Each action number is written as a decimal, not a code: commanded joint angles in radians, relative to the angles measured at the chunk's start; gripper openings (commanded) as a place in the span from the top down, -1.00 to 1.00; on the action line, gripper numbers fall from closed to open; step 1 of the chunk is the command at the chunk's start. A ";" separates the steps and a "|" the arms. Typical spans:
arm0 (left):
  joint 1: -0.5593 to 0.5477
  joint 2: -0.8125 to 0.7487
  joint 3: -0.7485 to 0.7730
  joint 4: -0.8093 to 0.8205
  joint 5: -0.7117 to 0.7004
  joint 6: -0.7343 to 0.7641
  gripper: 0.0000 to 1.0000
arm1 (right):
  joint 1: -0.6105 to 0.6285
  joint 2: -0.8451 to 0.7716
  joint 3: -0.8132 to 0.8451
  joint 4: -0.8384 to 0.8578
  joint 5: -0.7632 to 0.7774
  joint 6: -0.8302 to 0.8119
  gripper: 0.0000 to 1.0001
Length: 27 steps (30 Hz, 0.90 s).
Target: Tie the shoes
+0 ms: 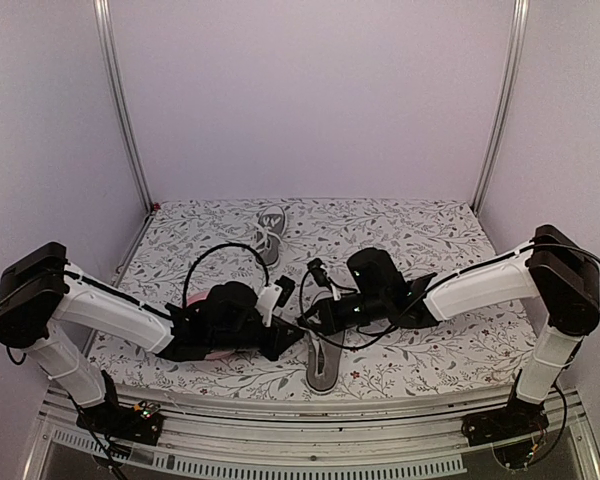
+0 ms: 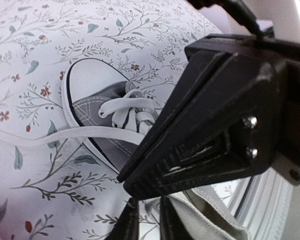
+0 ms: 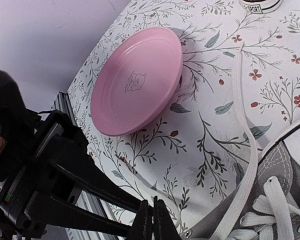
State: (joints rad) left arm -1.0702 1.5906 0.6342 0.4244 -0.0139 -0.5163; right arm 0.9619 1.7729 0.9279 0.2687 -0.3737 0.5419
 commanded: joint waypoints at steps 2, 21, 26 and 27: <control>0.004 -0.058 -0.015 -0.053 -0.058 0.024 0.33 | 0.006 -0.069 -0.035 -0.015 0.066 -0.013 0.96; 0.217 0.089 0.130 -0.131 0.089 0.620 0.07 | 0.005 -0.087 -0.054 0.003 0.055 -0.004 0.96; 0.231 0.246 0.239 -0.164 0.118 0.717 0.01 | 0.005 -0.099 -0.058 0.007 0.054 0.001 0.96; 0.234 0.264 0.247 -0.157 0.119 0.728 0.01 | 0.005 -0.103 -0.058 0.009 0.055 0.003 0.96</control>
State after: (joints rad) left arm -0.8543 1.7908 0.8360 0.2874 0.0631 0.0834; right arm 0.9619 1.6978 0.8757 0.2539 -0.3168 0.5369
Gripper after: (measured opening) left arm 0.491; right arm 0.025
